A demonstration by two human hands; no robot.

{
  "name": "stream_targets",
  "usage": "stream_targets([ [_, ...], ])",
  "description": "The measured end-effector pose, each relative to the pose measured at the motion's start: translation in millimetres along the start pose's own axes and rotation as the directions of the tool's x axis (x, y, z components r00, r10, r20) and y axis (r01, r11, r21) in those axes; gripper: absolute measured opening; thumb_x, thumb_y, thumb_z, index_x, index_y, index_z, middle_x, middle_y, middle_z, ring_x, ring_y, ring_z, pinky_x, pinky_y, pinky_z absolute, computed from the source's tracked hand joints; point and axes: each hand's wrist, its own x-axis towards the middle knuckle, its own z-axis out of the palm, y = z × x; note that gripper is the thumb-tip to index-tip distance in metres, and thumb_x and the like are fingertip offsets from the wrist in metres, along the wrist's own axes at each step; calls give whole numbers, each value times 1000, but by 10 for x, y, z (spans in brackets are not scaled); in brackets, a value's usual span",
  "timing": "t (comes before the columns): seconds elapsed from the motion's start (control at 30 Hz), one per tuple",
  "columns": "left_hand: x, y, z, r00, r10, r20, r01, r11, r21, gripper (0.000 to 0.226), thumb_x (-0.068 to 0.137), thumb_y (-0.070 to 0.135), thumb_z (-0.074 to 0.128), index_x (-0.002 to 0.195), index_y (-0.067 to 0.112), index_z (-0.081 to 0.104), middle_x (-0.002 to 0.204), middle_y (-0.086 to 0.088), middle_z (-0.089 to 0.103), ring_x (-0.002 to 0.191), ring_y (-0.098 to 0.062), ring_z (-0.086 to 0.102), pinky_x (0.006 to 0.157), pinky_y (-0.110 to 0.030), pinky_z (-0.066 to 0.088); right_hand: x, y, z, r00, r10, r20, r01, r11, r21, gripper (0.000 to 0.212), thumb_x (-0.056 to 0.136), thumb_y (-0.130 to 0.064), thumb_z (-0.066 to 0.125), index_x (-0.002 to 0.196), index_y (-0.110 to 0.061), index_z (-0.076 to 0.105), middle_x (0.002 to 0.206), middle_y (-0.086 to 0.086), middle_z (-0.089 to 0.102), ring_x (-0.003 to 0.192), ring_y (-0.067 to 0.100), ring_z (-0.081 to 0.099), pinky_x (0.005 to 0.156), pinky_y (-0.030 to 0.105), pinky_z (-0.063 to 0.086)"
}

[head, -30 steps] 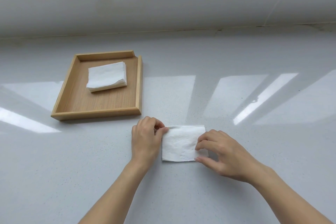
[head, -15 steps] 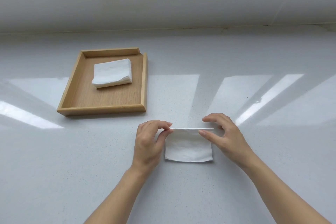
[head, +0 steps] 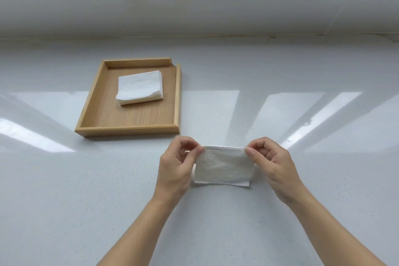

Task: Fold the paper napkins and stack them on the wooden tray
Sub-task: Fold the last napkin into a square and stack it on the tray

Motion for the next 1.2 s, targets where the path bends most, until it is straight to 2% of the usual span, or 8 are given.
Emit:
stream_targets([
  [0.1, 47, 95, -79, 999, -10, -35, 8, 998, -65, 22, 82, 0, 63, 73, 19, 58, 65, 12, 62, 54, -11, 55, 47, -25, 50, 44, -86, 101, 1000, 14, 17, -16, 998, 67, 15, 86, -10, 59, 73, -17, 61, 61, 7, 53, 61, 17, 47, 61, 21, 41],
  [0.27, 153, 230, -272, 994, -21, -106, 8, 993, -117, 18, 81, 1, 64, 73, 16, 58, 70, 4, 62, 51, -8, 54, 40, -22, 47, 139, -263, 317, 996, 76, 38, -82, 971, 226, 11, 76, -23, 69, 79, -15, 61, 68, 9, 65, 64, 23, 56, 60, 32, 44],
  [0.57, 465, 251, -812, 978, -129, -166, 92, 972, -218, 9, 80, 12, 67, 79, 15, 58, 71, -8, 64, 57, -16, 59, 41, -27, 49, 364, -372, 900, 996, 63, 55, -73, 977, 203, 10, 84, -3, 59, 76, -7, 64, 59, -2, 69, 54, 12, 61, 48, 20, 47],
  [0.73, 713, 264, -1122, 962, -255, -103, 221, 940, -261, 41, 66, 35, 71, 100, 14, 61, 76, 0, 71, 71, -20, 64, 61, -35, 51, 618, -496, 1251, 1000, 8, 21, -12, 987, 162, 14, 85, -2, 59, 74, -10, 63, 54, -6, 67, 51, 7, 58, 45, 16, 43],
  [0.83, 876, 276, -1296, 950, -309, -47, 285, 918, -275, 34, 70, 38, 68, 94, 13, 65, 75, 0, 70, 67, -19, 63, 49, -26, 48, 809, -552, 1425, 1000, -7, 12, 5, 988, 152, 13, 85, -2, 59, 76, -9, 63, 56, -6, 68, 52, 7, 59, 46, 16, 44],
  [0.97, 1096, 280, -1455, 944, -329, 0, 321, 921, -222, 7, 84, 16, 64, 83, 10, 65, 72, -3, 68, 59, -11, 64, 41, -26, 51, 1067, -592, 1593, 1000, -9, -4, 10, 995, 104, 11, 86, -4, 59, 77, -10, 64, 55, -6, 68, 52, 8, 58, 46, 18, 44],
  [1.07, 1286, 233, -1541, 947, -318, -40, 310, 940, -142, 8, 86, 10, 63, 78, 9, 64, 73, -7, 63, 57, -12, 61, 39, -28, 53, 1270, -603, 1710, 1000, -10, -30, 11, 999, 53, 10, 85, -7, 61, 76, -9, 63, 51, -9, 64, 47, 6, 53, 42, 16, 40],
  [1.2, 1571, 119, -1612, 959, -254, -127, 261, 964, 44, 12, 86, 18, 64, 76, 12, 64, 71, -8, 63, 54, -17, 56, 30, -21, 39, 1542, -600, 1848, 998, -5, -68, 3, 1000, -27, 12, 85, -8, 63, 73, -10, 62, 43, -13, 56, 40, -1, 46, 42, 12, 37],
])
